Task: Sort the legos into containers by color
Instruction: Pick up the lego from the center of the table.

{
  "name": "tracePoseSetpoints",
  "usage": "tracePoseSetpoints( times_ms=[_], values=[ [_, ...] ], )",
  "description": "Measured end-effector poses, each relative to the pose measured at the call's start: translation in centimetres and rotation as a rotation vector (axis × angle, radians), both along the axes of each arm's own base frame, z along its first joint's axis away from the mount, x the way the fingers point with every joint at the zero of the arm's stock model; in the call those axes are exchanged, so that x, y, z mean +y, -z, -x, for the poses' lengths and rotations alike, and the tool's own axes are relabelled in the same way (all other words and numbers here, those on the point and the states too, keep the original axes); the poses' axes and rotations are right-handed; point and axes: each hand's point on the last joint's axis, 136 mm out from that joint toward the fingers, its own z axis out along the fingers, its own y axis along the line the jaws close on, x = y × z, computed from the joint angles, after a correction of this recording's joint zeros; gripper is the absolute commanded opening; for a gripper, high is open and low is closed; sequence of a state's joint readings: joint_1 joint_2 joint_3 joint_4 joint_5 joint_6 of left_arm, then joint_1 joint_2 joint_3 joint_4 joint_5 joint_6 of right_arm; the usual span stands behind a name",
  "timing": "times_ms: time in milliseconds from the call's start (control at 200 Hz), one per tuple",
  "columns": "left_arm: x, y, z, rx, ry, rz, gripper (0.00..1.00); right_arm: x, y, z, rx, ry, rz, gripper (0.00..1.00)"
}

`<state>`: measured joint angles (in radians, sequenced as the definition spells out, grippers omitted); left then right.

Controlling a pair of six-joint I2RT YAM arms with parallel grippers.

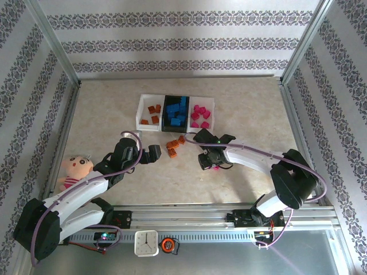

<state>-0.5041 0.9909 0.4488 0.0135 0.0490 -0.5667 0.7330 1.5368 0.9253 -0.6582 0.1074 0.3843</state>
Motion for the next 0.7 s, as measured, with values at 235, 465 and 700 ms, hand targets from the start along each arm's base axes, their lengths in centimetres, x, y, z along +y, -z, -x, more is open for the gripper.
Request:
tracePoseSetpoints(
  times_ms=[235, 465, 700],
  values=[
    [0.1, 0.5, 0.2, 0.013, -0.006, 0.001, 1.00, -0.1, 0.5, -1.0, -0.012, -0.006, 0.042, 0.42],
    [0.1, 0.6, 0.2, 0.014, -0.007, 0.002, 1.00, -0.6, 1.5, -1.5, -0.008, -0.002, 0.082, 0.36],
    [0.1, 0.6, 0.2, 0.014, -0.007, 0.003, 1.00, -0.3, 1.4, -2.0, -0.024, -0.004, 0.077, 0.25]
  ],
)
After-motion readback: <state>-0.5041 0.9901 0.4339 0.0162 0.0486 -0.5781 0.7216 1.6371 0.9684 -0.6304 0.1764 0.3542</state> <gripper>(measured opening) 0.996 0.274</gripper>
